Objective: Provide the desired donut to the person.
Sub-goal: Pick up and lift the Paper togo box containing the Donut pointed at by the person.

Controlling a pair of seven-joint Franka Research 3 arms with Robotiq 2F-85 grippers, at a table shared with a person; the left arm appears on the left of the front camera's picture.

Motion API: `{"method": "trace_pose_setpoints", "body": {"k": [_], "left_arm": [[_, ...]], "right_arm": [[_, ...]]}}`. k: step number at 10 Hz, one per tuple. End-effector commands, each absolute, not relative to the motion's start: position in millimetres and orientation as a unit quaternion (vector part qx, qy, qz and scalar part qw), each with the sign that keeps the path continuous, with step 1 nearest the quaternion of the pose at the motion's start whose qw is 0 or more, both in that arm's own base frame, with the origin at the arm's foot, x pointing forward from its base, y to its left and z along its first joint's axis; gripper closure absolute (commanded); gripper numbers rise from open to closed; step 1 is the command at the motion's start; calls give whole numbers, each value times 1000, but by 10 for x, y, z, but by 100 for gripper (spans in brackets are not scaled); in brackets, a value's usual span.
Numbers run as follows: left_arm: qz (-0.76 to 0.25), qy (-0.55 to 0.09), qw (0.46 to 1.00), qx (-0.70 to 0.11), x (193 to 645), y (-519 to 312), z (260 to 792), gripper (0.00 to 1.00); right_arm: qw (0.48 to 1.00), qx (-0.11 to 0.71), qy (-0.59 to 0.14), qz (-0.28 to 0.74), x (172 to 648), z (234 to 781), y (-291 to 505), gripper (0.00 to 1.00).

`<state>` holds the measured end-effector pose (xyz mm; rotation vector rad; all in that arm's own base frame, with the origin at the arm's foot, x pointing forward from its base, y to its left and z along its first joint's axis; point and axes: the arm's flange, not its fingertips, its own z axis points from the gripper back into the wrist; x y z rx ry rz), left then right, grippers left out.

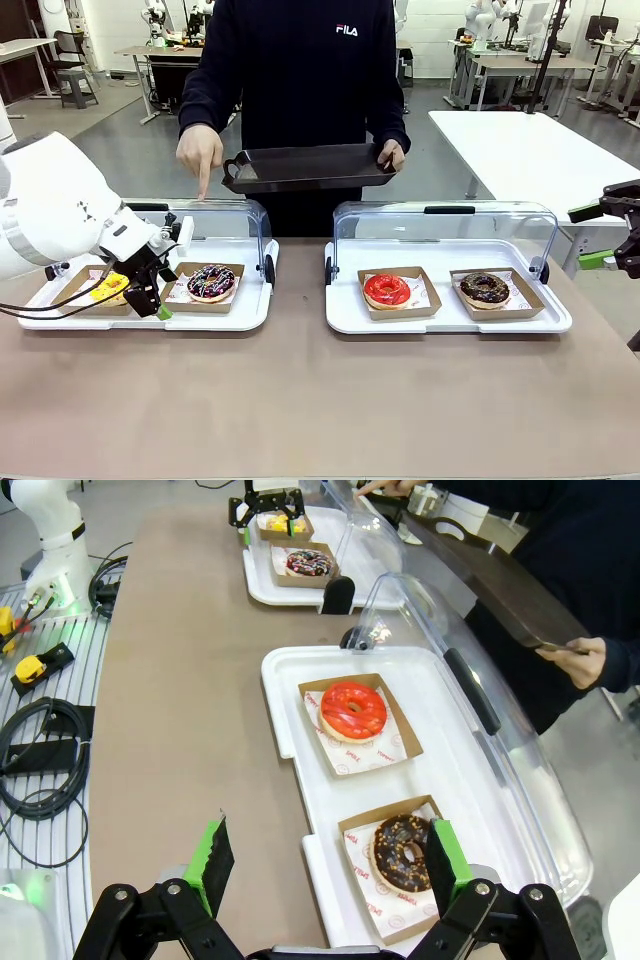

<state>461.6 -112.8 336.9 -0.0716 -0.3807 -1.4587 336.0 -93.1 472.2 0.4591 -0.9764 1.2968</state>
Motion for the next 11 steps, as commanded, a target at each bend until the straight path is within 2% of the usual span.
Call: {"method": "trace_pose_setpoints", "body": {"k": [1,3,4,5,6,7,8,11], "left_arm": [[-658,-162,735,-19,4739,-1194,3312,0],[-658,-156,736,-6,4775,-1193,3279,0],[-660,-146,737,2,4791,-1186,3275,59],[-661,-151,735,0,4798,-1180,3272,59],[-660,-152,736,3,4804,-1160,3252,100],[-659,-147,737,1,4799,-1164,3256,64],[-659,-141,739,0,4796,-1156,3249,100],[-659,-130,741,-5,4776,-1153,3233,100]], "right_arm": [[660,209,-443,570,3386,4715,-930,0],[660,209,-443,570,3386,4715,-930,0],[660,209,-443,570,3386,4715,-930,0],[660,209,-443,570,3386,4715,-930,0],[660,209,-443,570,3386,4715,-930,0],[660,209,-443,570,3386,4715,-930,0],[660,209,-443,570,3386,4715,-930,0],[660,209,-443,570,3386,4715,-930,0]]}}
